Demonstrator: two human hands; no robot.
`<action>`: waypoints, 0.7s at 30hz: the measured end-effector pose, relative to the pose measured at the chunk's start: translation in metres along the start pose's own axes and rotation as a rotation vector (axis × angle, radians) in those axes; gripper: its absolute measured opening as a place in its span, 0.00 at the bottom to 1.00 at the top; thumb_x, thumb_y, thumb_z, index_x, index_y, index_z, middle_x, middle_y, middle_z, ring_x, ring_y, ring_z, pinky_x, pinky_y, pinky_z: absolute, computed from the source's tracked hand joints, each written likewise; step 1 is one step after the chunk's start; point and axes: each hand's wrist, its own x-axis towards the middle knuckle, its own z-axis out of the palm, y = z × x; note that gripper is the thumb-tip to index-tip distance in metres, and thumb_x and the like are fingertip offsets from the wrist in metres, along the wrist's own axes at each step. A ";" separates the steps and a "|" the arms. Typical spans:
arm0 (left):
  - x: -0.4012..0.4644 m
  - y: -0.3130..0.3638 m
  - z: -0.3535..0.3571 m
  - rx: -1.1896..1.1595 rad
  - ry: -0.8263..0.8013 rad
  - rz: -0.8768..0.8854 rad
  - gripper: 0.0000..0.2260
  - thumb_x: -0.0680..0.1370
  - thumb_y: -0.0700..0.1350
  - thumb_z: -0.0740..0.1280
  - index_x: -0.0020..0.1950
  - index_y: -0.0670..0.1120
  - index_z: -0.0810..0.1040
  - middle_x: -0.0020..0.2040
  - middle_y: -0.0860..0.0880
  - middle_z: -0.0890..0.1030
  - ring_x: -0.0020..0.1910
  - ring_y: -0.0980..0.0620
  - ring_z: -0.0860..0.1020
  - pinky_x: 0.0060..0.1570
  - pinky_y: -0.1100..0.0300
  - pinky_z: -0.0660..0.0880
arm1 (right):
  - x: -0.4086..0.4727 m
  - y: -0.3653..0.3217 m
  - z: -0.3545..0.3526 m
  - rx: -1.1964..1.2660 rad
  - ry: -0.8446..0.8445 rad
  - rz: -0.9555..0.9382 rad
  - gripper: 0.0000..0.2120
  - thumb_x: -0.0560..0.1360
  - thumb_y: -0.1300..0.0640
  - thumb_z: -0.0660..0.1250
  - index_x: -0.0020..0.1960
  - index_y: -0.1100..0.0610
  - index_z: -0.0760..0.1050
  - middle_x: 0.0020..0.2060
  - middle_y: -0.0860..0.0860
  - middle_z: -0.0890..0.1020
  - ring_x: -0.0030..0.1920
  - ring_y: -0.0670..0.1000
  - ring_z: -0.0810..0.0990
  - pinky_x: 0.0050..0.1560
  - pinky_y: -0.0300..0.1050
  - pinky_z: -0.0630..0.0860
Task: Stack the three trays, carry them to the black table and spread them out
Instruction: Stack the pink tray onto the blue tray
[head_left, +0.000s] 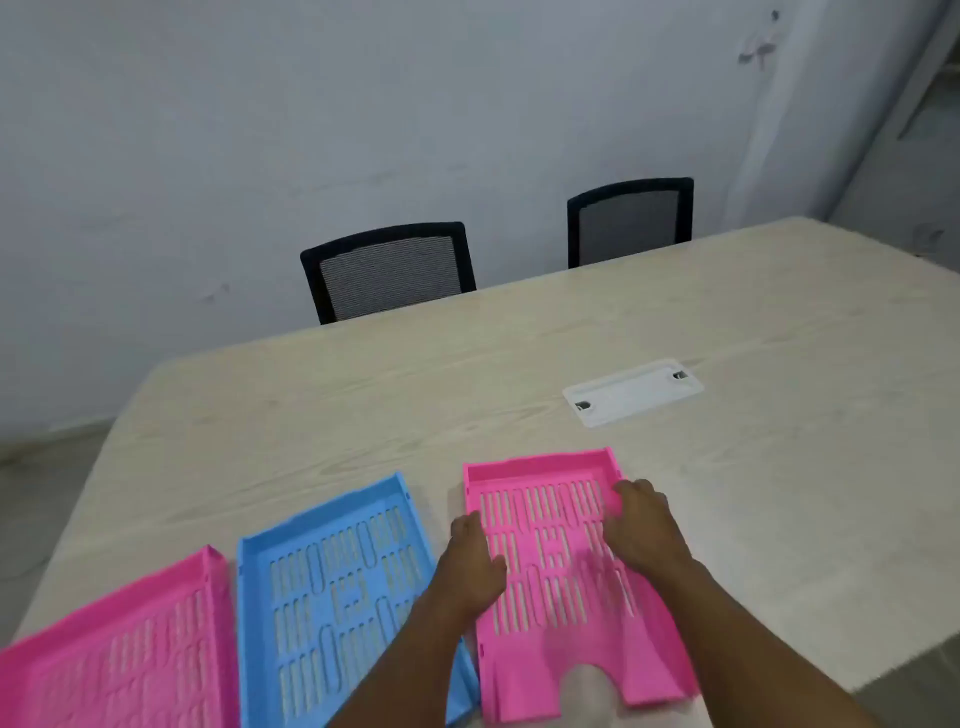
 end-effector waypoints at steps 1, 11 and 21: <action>0.000 -0.001 0.006 -0.021 -0.028 -0.032 0.33 0.80 0.46 0.62 0.79 0.37 0.49 0.79 0.38 0.54 0.77 0.42 0.59 0.74 0.55 0.57 | -0.003 0.008 0.004 -0.013 0.000 0.053 0.23 0.75 0.59 0.64 0.68 0.62 0.70 0.64 0.60 0.73 0.64 0.62 0.72 0.62 0.56 0.74; -0.007 -0.007 0.032 -0.259 -0.043 -0.324 0.19 0.77 0.35 0.61 0.69 0.37 0.68 0.56 0.42 0.79 0.53 0.45 0.77 0.50 0.58 0.74 | -0.026 0.059 0.040 0.094 -0.032 0.279 0.08 0.71 0.65 0.64 0.50 0.61 0.73 0.45 0.58 0.83 0.47 0.61 0.83 0.47 0.52 0.80; 0.003 0.007 -0.021 -0.512 0.238 -0.095 0.23 0.74 0.31 0.56 0.64 0.47 0.78 0.53 0.47 0.85 0.43 0.50 0.82 0.41 0.64 0.78 | -0.003 0.008 -0.015 0.376 0.180 0.278 0.09 0.70 0.67 0.63 0.47 0.60 0.79 0.39 0.58 0.81 0.39 0.61 0.79 0.39 0.48 0.73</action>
